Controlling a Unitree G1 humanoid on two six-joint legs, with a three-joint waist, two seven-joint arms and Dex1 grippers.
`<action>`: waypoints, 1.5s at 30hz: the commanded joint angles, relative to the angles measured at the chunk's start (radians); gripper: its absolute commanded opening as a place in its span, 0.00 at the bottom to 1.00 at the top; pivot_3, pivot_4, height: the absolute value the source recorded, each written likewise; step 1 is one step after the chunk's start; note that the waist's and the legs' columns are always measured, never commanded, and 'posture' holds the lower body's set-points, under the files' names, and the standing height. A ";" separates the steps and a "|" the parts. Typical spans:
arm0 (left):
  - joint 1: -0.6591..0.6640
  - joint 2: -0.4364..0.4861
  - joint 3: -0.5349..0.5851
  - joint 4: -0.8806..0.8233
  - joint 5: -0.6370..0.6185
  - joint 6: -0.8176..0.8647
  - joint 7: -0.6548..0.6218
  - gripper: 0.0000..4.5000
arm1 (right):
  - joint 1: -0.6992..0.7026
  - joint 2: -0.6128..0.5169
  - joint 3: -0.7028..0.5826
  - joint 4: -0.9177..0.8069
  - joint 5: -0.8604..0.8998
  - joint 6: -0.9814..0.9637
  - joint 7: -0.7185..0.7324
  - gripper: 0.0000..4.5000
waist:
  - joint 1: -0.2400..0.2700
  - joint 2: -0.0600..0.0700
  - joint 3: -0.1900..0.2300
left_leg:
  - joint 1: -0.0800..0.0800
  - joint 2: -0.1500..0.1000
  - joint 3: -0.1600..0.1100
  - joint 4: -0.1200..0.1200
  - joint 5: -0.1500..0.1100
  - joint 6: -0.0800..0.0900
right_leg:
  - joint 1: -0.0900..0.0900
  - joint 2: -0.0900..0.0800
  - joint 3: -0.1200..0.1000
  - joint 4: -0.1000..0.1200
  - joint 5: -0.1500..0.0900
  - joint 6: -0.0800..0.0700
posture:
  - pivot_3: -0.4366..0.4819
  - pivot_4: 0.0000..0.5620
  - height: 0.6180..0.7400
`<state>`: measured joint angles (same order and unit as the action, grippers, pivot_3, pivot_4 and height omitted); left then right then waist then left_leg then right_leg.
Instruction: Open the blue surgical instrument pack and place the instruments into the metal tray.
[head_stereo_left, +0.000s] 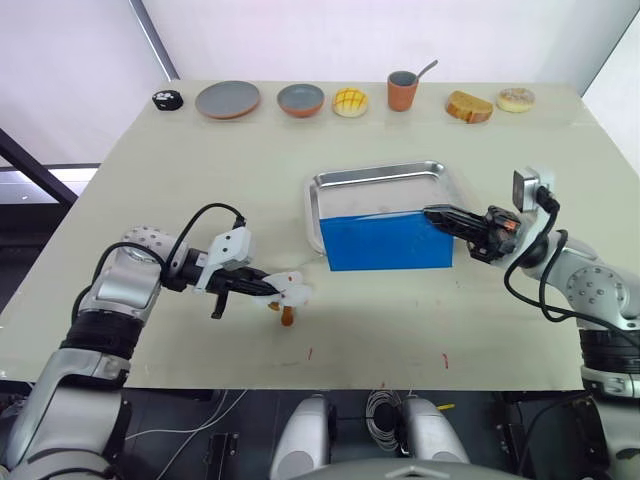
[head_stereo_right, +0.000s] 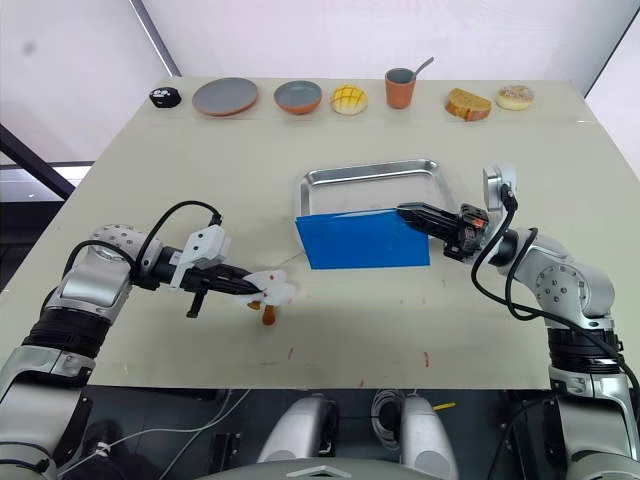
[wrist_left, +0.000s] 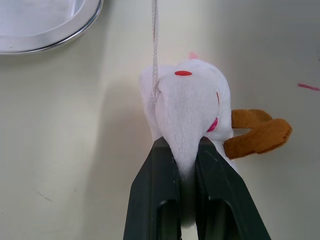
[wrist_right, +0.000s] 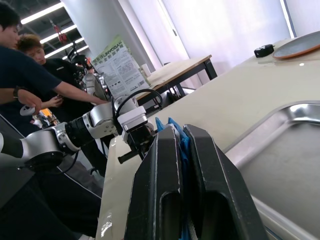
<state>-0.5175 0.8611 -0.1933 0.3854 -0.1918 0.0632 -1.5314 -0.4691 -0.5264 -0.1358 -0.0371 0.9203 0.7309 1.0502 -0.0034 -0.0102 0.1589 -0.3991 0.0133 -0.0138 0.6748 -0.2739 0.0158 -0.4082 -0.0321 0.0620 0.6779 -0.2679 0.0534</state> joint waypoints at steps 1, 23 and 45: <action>0.040 -0.012 -0.044 0.060 0.061 0.001 0.003 0.01 | -0.015 -0.030 -0.071 -0.046 0.024 -0.026 0.017 0.00 | 0.000 0.000 0.000 | 0.000 0.000 0.000 0.000 0.000 0.000 | 0.000 0.000 0.000 0.000 0.000 0.000 | 0.48 0.27 1.00; 0.036 -0.020 -0.037 0.124 0.072 -0.056 0.006 0.01 | 0.105 -0.183 0.120 -0.024 -0.332 -0.285 0.204 0.00 | -0.001 0.008 -0.005 | 0.000 -0.002 0.000 0.000 0.000 0.000 | 0.000 -0.001 0.000 0.000 -0.001 0.001 | 0.48 0.27 1.00; 0.066 -0.021 -0.024 0.089 0.070 -0.051 0.028 0.00 | 0.106 -0.250 0.252 0.069 -0.537 -0.436 0.275 0.13 | -0.008 0.011 -0.009 | 0.006 -0.002 -0.001 0.000 0.000 0.000 | 0.006 -0.001 0.000 -0.001 -0.002 0.002 | 0.48 0.27 1.00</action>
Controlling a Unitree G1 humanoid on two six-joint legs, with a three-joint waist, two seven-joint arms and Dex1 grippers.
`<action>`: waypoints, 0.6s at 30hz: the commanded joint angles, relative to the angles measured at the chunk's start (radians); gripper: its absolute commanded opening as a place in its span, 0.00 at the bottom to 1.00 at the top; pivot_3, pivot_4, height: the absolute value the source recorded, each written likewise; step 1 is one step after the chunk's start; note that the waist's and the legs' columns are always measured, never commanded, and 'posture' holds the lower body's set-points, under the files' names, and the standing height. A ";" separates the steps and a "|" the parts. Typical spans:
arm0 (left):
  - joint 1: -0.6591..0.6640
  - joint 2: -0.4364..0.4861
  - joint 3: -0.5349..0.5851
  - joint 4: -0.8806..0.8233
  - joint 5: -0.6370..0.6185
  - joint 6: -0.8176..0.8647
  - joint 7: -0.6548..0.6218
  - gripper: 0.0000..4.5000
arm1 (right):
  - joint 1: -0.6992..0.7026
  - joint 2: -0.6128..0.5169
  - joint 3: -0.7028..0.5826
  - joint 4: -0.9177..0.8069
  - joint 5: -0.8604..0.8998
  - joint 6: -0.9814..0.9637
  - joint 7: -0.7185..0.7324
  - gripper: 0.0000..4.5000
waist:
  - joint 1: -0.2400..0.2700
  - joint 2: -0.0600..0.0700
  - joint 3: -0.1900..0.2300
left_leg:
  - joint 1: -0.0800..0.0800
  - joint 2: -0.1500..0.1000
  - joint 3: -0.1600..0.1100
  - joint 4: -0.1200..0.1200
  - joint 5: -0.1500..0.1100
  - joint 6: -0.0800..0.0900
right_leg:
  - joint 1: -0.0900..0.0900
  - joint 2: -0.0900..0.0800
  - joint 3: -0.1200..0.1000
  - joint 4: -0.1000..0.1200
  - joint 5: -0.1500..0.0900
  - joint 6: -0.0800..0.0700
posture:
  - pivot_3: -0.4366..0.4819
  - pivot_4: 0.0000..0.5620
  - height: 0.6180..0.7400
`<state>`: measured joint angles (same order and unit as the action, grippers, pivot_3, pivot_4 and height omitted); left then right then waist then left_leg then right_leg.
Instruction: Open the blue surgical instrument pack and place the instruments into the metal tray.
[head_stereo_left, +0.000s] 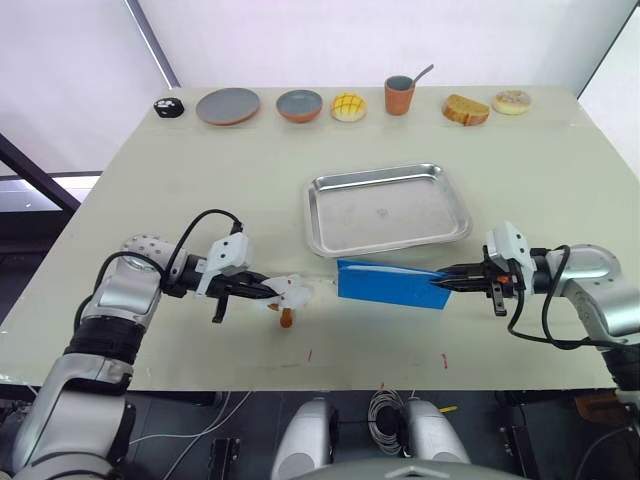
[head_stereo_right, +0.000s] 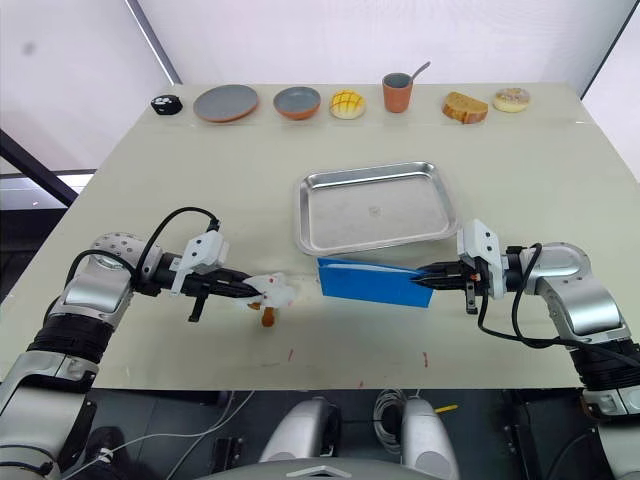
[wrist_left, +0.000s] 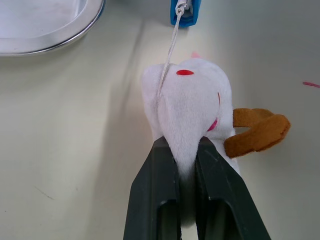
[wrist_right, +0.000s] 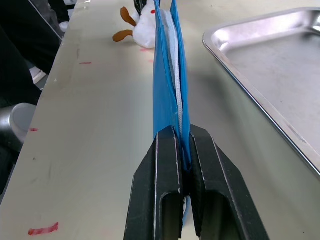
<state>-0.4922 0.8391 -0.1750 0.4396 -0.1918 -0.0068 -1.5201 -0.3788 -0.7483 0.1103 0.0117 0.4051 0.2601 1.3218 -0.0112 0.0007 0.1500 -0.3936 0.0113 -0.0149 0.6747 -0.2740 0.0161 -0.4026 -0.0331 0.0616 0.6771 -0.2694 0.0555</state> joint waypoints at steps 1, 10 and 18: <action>0.040 0.000 -0.043 0.035 0.070 0.018 0.018 0.00 | 0.015 -0.022 0.004 0.019 -0.023 0.028 -0.001 0.17 | 0.000 0.000 0.000 | 0.000 0.000 0.000 0.000 0.000 0.000 | 0.000 0.000 0.000 0.000 0.000 0.000 | 0.48 0.27 1.00; 0.037 -0.007 -0.037 0.032 0.075 0.020 0.024 0.00 | 0.005 0.027 -0.015 0.008 -0.015 0.023 -0.023 0.40 | -0.004 0.003 -0.001 | 0.000 0.000 0.000 0.000 0.000 0.000 | 0.000 0.000 0.000 0.000 0.000 0.000 | 0.48 0.27 1.00; 0.036 -0.015 -0.039 0.014 0.071 0.027 0.030 0.00 | -0.049 0.086 -0.011 0.016 -0.004 0.064 -0.040 0.40 | -0.002 0.003 -0.001 | 0.000 0.000 -0.001 0.000 0.000 0.000 | 0.000 0.000 0.000 0.000 0.000 0.000 | 0.48 0.27 1.00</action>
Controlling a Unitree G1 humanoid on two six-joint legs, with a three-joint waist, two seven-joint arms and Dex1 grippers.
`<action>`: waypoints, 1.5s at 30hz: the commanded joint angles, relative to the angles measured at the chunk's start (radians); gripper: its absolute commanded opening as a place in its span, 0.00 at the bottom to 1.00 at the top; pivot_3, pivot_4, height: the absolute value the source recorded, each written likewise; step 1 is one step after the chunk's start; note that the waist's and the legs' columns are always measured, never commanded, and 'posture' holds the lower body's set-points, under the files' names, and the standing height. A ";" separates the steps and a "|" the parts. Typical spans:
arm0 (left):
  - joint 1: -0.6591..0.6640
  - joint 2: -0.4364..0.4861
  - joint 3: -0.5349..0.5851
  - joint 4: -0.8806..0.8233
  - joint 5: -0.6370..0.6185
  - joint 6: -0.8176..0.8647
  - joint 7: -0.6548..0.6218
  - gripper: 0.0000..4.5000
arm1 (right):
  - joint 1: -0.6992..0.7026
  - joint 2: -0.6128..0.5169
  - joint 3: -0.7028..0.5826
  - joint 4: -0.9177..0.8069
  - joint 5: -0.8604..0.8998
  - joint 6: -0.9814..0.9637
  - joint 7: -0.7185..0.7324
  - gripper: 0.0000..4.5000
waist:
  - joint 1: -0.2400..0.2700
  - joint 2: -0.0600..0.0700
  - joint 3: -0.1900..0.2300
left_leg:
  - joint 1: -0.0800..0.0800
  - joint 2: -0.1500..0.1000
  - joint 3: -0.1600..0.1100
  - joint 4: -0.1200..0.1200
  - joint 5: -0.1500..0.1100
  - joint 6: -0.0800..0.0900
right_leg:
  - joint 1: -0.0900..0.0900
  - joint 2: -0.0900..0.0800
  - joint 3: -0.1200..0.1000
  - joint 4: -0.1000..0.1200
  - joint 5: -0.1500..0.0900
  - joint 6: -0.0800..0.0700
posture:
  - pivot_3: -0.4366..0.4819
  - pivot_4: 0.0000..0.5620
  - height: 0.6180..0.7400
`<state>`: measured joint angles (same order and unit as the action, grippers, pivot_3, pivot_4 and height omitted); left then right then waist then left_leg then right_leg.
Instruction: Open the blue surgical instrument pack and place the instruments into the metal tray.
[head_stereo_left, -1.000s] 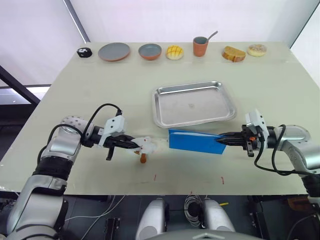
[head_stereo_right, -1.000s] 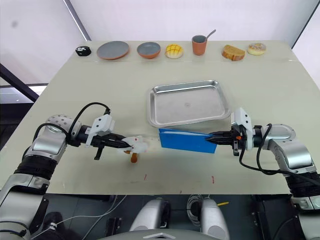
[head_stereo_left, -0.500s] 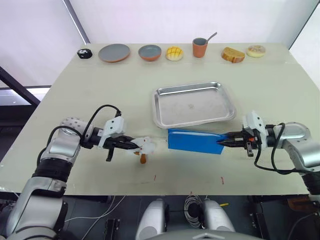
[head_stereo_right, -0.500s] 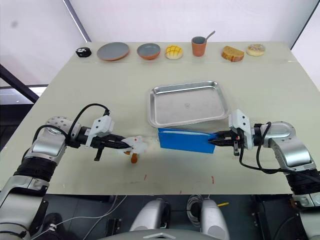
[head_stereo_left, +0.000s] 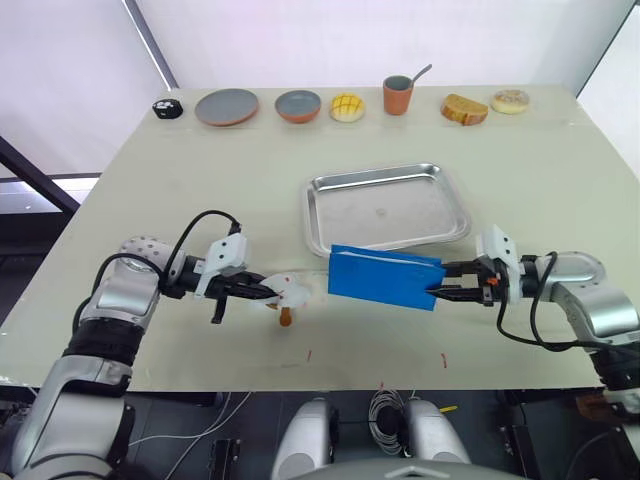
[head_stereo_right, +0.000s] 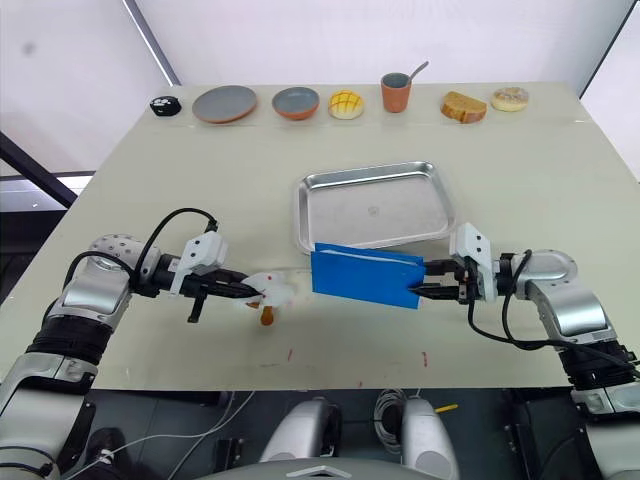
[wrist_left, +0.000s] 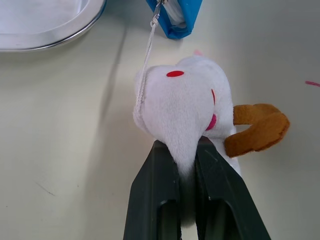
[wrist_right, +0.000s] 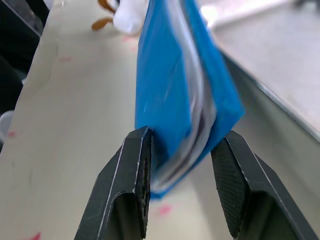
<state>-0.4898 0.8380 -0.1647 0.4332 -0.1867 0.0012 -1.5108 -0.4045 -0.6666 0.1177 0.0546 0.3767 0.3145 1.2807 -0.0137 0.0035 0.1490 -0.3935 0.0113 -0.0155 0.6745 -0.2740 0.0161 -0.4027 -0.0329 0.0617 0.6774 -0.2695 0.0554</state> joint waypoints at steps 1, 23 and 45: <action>0.034 -0.014 -0.049 0.019 0.066 0.020 0.021 0.00 | -0.027 0.006 -0.017 -0.025 0.023 0.009 0.003 0.40 | 0.001 0.000 0.000 | 0.000 0.000 0.000 0.000 0.000 0.000 | 0.000 0.000 0.000 0.000 0.000 0.000 | 0.48 0.27 1.00; 0.054 -0.022 -0.040 -0.012 0.061 0.039 0.041 0.00 | -0.056 0.016 -0.037 -0.036 0.067 0.036 0.034 0.02 | 0.002 0.000 0.000 | 0.000 0.000 0.000 0.000 0.000 0.000 | 0.000 0.000 0.000 0.000 0.000 0.000 | 0.48 0.27 1.00; 0.091 -0.024 -0.032 -0.050 0.054 0.055 0.059 0.00 | -0.152 0.079 -0.208 -0.196 0.401 0.337 -0.129 0.02 | 0.005 0.000 0.000 | -0.003 -0.002 -0.006 0.000 0.000 0.000 | 0.000 -0.003 -0.006 -0.001 0.000 0.000 | 0.48 0.27 1.00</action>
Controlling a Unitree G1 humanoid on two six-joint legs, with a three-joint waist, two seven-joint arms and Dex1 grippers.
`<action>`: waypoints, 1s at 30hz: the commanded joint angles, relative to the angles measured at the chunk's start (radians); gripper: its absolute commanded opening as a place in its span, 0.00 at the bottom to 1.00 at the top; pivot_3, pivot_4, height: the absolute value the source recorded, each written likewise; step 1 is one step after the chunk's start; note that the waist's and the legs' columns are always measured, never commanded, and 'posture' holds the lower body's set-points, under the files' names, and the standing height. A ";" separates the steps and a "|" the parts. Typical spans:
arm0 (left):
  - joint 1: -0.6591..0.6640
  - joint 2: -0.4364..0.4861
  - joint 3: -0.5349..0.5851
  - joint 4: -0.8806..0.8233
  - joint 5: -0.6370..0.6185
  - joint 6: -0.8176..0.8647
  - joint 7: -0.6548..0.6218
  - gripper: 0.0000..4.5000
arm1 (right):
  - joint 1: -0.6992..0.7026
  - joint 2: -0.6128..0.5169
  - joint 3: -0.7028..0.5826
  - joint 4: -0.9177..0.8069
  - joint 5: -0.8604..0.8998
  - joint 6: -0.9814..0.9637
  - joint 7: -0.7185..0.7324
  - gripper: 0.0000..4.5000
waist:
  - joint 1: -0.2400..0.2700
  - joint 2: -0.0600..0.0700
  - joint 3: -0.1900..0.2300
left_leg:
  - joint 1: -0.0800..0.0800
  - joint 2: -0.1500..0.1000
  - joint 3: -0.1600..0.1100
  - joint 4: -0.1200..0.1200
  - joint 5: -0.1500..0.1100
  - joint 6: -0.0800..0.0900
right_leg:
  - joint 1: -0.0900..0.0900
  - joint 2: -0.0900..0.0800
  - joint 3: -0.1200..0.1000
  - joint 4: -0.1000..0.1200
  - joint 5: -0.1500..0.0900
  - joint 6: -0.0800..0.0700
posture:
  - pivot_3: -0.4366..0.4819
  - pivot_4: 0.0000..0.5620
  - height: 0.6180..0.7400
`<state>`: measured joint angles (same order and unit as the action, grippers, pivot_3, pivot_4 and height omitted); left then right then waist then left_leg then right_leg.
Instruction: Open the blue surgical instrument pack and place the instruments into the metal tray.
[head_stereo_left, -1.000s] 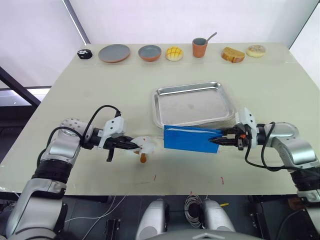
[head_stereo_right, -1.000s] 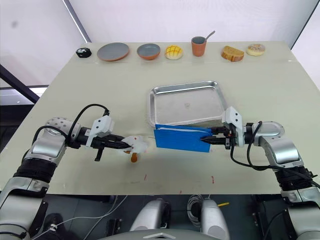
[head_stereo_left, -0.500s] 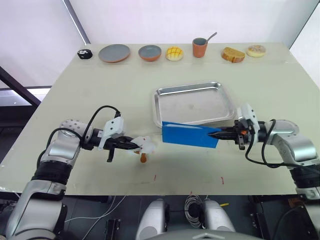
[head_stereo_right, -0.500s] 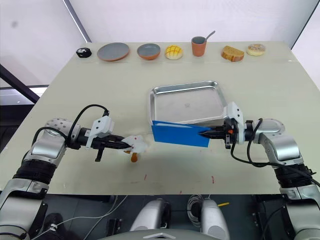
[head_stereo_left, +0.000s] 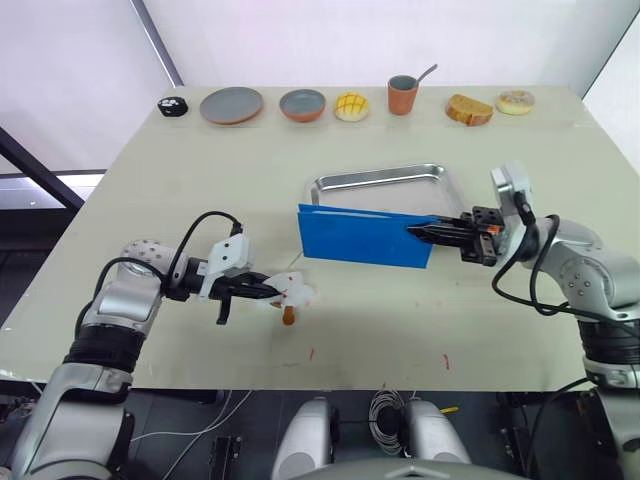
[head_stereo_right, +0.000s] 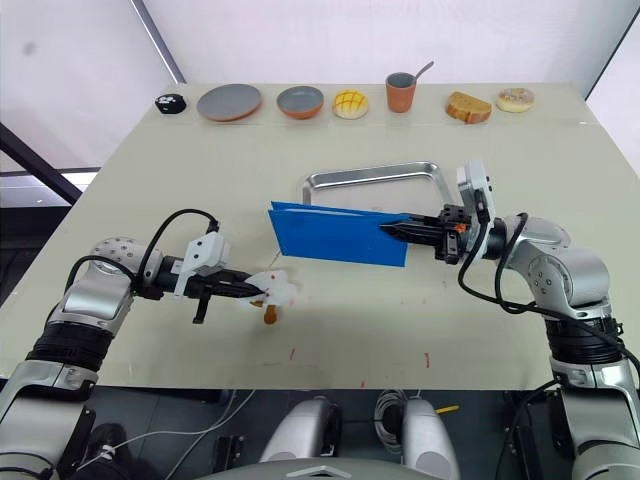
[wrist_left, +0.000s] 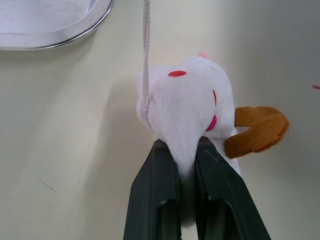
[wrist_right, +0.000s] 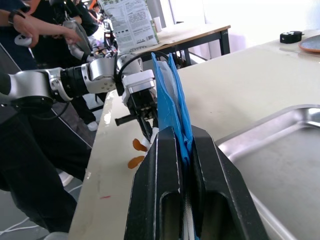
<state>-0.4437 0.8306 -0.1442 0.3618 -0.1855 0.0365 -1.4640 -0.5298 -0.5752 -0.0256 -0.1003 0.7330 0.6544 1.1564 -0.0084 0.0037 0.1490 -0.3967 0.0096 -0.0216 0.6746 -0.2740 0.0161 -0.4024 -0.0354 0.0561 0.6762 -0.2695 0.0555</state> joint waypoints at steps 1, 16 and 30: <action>0.045 -0.018 -0.049 0.020 0.051 0.017 0.016 0.00 | -0.018 -0.028 -0.052 -0.038 0.020 -0.019 0.008 0.02 | 0.000 0.000 0.000 | 0.000 0.000 0.000 0.000 0.000 0.000 | 0.000 0.000 0.000 0.000 0.000 0.000 | 0.48 0.27 1.00; 0.088 0.003 0.102 -0.144 -0.121 0.171 -0.008 0.34 | 0.132 -0.101 0.076 0.082 -0.253 -0.325 0.131 0.00 | -0.001 0.000 0.001 | -0.001 -0.001 -0.002 0.000 0.000 0.000 | 0.001 0.000 -0.002 -0.002 0.000 0.000 | 0.48 0.27 1.00; 0.076 0.034 0.332 -0.414 -0.439 0.495 0.112 0.49 | 0.191 -0.115 0.069 0.130 -0.283 -0.440 0.190 0.00 | -0.006 -0.013 0.012 | -0.002 0.003 -0.004 0.000 0.000 0.000 | 0.000 0.000 -0.004 -0.001 0.000 0.000 | 0.48 0.27 1.00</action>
<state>-0.3500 0.8592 0.1532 -0.0283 -0.5945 0.5167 -1.3712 -0.3374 -0.6744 0.0625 0.0366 0.4525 0.2329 1.3286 -0.0145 -0.0093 0.1612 -0.3988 0.0123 -0.0258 0.6747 -0.2739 0.0159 -0.4022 -0.0351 0.0523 0.6748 -0.2697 0.0554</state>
